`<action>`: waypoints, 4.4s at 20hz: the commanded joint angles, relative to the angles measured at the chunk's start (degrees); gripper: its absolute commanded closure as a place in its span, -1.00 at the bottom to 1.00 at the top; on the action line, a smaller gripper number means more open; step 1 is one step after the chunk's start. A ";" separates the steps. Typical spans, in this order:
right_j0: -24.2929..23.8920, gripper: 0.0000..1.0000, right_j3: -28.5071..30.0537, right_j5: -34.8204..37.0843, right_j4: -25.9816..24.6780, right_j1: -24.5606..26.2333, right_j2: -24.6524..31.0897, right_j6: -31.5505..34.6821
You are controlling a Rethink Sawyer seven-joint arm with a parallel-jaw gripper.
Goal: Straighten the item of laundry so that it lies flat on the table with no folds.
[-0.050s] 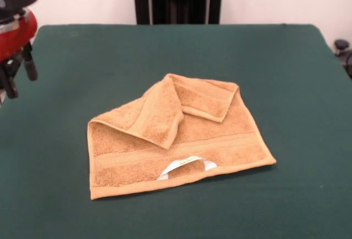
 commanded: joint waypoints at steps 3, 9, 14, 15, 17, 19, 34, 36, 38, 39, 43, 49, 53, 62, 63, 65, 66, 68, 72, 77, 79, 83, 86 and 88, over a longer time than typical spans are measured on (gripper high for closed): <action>-4.41 -1.00 14.06 -8.59 -8.57 0.76 14.54 -18.99; -9.05 -1.00 14.67 -8.96 -14.34 2.66 19.04 -19.43; -7.25 -1.00 12.19 -8.35 -16.32 3.45 19.20 -13.51; -6.45 -1.00 11.33 -7.69 -16.20 3.55 18.98 -11.86; -4.74 -1.00 9.83 -6.88 -15.45 3.64 18.37 -8.75; -3.14 -1.00 8.76 -6.74 -13.92 3.69 18.03 -5.48; 17.86 -1.00 -13.45 6.13 -3.78 10.81 0.84 17.15; 19.86 -1.00 -16.86 7.29 -2.31 13.13 -1.30 18.61; 21.40 -1.00 -19.92 8.62 -0.90 15.27 -2.93 19.85; 21.86 -1.00 -21.08 9.22 -0.51 16.14 -3.67 19.52; 21.39 -1.00 -23.37 12.37 0.63 18.20 -4.78 15.18; 18.31 -1.00 -21.27 9.71 1.48 19.09 -3.21 8.14; 17.51 -1.00 -21.36 10.90 1.65 18.90 -2.86 5.95; 19.21 -1.00 -14.32 13.14 2.90 10.91 -2.65 7.29; 19.55 -1.00 -13.93 14.00 3.03 10.73 -2.80 7.65; 19.98 -1.00 -11.79 14.05 3.45 10.23 -2.78 8.20; 20.18 -1.00 -10.62 13.47 3.55 10.03 -2.80 8.41; 20.39 -1.00 -7.24 10.80 4.28 9.04 -2.20 8.86; 21.78 -1.00 -4.48 8.75 4.78 8.26 -2.77 9.83; 22.50 -1.00 -5.24 8.54 5.17 10.10 -3.50 9.32; 22.30 -1.00 -5.28 7.38 5.54 10.93 -3.34 8.81; 22.44 -1.00 -5.75 6.62 4.35 11.77 -4.37 7.45; 20.85 -1.00 -7.69 8.52 2.44 12.23 -5.07 3.48; 19.93 -1.00 -9.79 10.48 1.08 12.55 -5.93 1.46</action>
